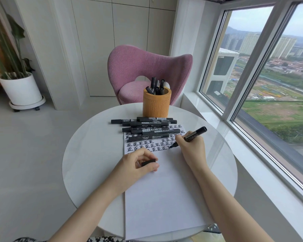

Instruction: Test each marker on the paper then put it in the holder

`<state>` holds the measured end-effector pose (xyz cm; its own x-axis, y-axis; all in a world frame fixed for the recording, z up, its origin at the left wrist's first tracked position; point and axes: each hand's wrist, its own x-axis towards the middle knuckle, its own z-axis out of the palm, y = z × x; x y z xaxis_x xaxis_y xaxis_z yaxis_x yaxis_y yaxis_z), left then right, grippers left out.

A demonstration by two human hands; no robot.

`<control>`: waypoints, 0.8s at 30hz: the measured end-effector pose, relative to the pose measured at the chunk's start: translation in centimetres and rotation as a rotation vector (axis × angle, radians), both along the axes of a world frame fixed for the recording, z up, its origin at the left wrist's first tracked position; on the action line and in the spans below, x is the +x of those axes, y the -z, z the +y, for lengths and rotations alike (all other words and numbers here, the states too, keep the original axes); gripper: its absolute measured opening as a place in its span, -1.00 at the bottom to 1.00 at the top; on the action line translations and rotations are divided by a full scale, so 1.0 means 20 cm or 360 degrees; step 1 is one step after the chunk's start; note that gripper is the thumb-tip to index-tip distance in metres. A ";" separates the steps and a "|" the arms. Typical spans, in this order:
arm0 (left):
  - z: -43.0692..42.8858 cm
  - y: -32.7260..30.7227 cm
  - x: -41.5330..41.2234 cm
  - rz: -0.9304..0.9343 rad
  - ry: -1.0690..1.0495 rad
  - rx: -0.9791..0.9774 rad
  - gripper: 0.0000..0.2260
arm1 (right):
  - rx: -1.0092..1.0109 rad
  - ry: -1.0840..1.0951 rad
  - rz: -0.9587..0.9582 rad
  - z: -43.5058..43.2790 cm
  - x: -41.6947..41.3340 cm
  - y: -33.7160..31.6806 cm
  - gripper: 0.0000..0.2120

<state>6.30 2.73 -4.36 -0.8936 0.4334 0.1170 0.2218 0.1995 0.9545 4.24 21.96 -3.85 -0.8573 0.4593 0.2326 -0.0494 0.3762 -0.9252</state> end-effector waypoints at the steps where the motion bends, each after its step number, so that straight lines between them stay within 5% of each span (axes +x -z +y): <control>1: 0.00 0.00 0.00 -0.0007 -0.0001 0.0007 -0.92 | 0.0011 0.0004 -0.0001 0.00 0.00 0.00 -0.68; 24: 0.00 0.01 0.00 -0.0021 0.0008 0.0026 -0.91 | -0.0023 0.0028 0.0016 0.01 0.00 0.02 -0.70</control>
<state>6.26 2.65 -4.63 -0.8928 0.4362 0.1123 0.2101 0.1828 0.9605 4.18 22.09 -4.16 -0.8466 0.4778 0.2344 -0.0521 0.3638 -0.9300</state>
